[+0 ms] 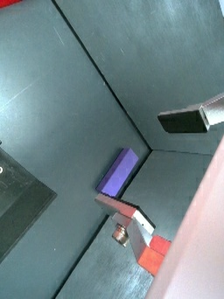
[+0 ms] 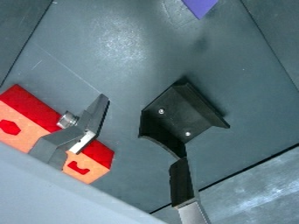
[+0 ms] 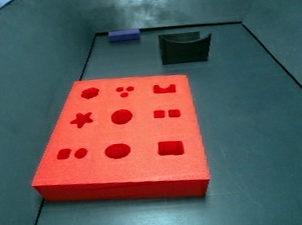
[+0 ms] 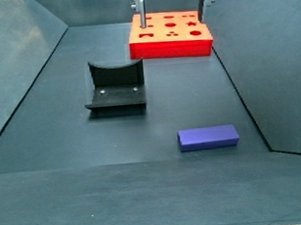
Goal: Pick up the rectangle object. Move up. Place the rectangle object on the fixture. Regrasp the rectangle object. Move to above the board. Insert the rectangle object.
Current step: Pick up the rectangle object.
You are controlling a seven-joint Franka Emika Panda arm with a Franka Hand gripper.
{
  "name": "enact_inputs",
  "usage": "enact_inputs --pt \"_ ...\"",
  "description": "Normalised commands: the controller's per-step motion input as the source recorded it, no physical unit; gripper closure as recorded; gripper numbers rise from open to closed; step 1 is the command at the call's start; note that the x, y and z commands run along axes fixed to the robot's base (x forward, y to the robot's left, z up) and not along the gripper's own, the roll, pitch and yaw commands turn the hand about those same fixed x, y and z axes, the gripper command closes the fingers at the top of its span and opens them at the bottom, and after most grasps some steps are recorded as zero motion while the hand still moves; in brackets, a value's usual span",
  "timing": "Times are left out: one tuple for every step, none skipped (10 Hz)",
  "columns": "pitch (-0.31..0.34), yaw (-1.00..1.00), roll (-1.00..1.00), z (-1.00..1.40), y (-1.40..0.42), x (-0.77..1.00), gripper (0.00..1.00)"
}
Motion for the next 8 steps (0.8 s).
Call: enact_inputs --pt "0.000 0.00 0.00 0.00 0.00 -0.04 0.00" --pt "0.000 -0.49 -0.01 0.00 0.08 -0.25 0.00" --pt "-0.009 -0.95 0.00 0.03 0.00 -0.11 0.00" --pt "-0.006 -1.00 0.00 0.03 0.00 -0.01 0.00" --pt "0.000 -1.00 0.00 0.00 0.00 0.00 0.00" --pt "0.000 -1.00 0.00 0.00 0.00 0.00 0.00" --pt "0.000 -1.00 0.00 0.00 0.00 0.00 0.00" --pt "0.000 -1.00 0.00 -0.01 0.00 0.00 0.00"
